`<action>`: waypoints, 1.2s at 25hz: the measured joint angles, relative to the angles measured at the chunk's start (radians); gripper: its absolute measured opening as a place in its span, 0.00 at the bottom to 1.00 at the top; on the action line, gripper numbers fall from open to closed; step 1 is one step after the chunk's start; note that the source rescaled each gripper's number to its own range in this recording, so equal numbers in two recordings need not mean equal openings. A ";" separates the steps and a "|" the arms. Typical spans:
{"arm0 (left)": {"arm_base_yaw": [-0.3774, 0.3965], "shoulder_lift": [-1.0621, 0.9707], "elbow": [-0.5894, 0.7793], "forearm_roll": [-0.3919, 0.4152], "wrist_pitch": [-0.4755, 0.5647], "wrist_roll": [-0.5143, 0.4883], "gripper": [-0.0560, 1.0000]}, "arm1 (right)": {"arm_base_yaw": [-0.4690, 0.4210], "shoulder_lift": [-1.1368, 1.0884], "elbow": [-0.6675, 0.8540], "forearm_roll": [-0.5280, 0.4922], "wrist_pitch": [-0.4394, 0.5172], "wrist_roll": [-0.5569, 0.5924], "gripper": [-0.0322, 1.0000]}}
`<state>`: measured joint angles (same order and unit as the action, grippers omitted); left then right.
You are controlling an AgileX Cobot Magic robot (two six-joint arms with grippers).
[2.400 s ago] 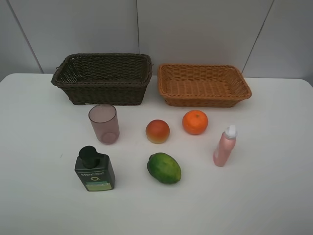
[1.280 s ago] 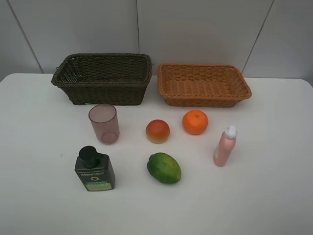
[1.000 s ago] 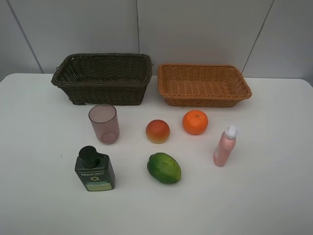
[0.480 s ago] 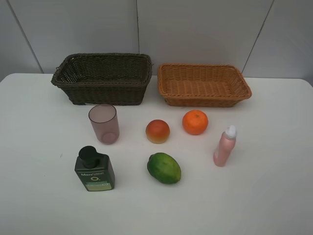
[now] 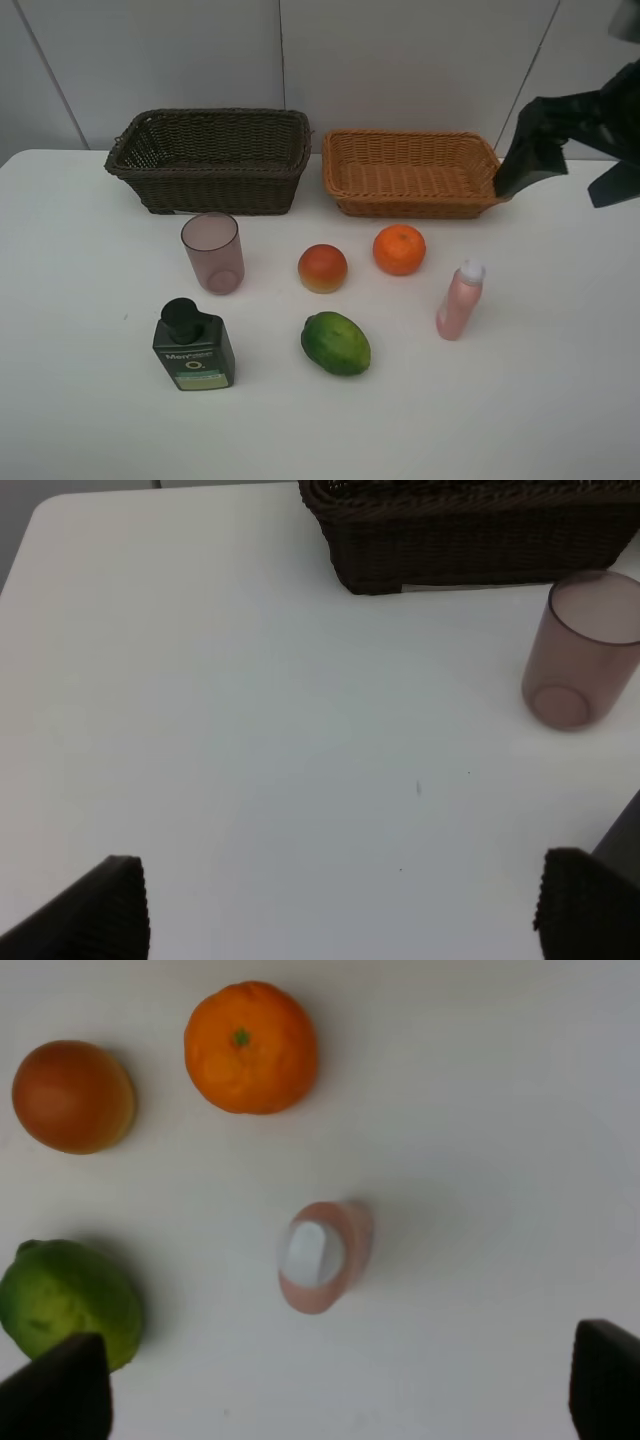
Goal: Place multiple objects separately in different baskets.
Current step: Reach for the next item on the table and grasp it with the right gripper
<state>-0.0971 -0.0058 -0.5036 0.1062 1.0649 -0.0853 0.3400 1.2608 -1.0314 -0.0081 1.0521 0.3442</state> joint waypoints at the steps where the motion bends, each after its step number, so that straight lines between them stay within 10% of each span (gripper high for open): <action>1: 0.000 0.000 0.000 0.000 0.000 0.000 1.00 | 0.009 0.037 -0.011 0.000 0.002 0.025 0.98; 30: 0.000 0.000 0.000 0.000 0.000 0.000 1.00 | 0.043 0.609 -0.058 0.002 -0.069 0.132 0.90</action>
<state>-0.0971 -0.0058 -0.5036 0.1062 1.0649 -0.0853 0.3828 1.8699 -1.0898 -0.0064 0.9833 0.4765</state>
